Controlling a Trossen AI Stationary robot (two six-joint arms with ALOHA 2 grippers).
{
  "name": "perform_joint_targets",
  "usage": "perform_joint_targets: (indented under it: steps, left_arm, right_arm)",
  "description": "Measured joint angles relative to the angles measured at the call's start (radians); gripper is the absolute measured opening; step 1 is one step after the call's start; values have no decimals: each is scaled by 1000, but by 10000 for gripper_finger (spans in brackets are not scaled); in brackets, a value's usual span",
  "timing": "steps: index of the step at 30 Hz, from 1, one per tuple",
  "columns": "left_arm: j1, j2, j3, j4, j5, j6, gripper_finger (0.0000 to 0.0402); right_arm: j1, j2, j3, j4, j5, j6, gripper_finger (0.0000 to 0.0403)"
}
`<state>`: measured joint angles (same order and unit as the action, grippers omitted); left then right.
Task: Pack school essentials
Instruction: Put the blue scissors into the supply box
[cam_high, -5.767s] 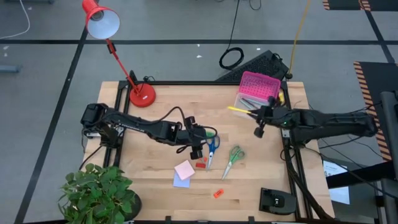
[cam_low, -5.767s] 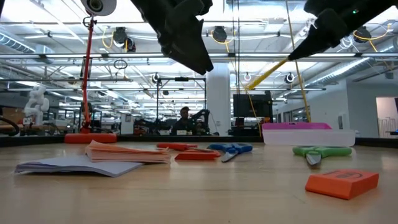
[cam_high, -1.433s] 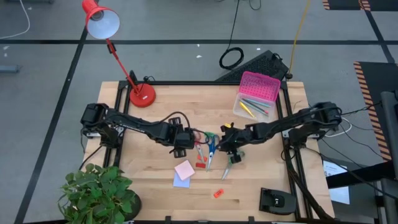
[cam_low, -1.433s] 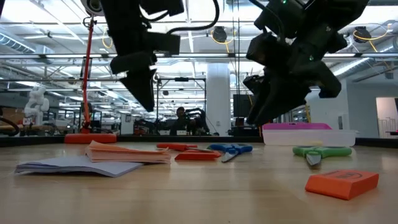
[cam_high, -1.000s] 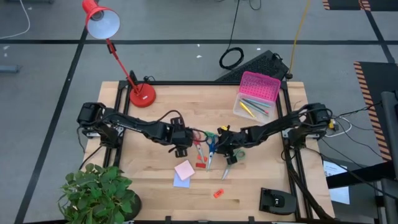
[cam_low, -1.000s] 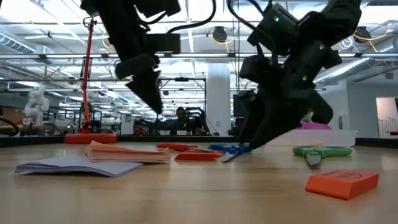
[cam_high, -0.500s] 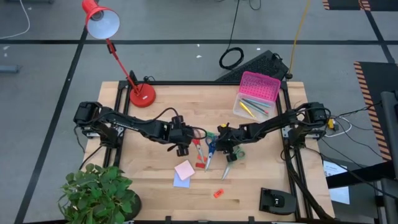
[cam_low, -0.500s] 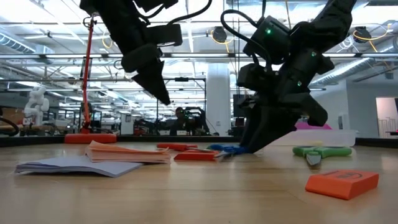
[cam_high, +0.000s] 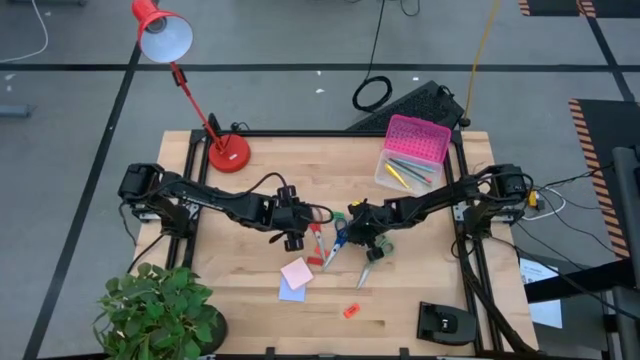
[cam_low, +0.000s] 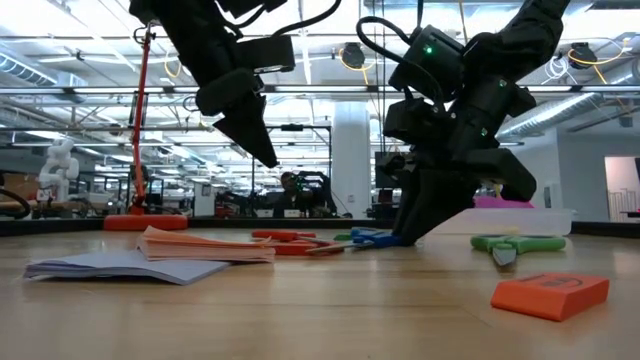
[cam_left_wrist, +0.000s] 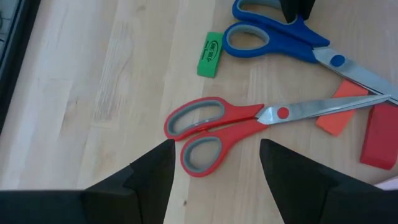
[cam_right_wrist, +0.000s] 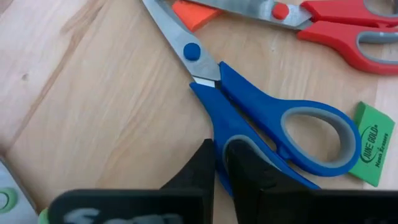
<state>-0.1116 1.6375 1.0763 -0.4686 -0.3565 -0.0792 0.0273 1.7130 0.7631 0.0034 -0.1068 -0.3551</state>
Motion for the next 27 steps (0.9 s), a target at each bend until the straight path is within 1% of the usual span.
perform_joint_targets:
  steps: [3,6,10,17,27]
  left_arm:
    - [0,0,0,0,0,0,239]
    - [0,0,0,0,0,0,239]
    - [0,0,0,-1,0,0,239]
    - [0,0,0,0,-1,7,239]
    - [0,1,0,3,-1,2,239]
  right_arm:
    - [1,0,0,-1,-4,-5,22]
    - [0,-8,-1,-6,-32,-6,20]
    - [10,-42,-4,-27,-59,-5,20]
    - [40,-154,-7,-97,-56,5,19]
    - [55,-297,-5,-162,-45,80,17]
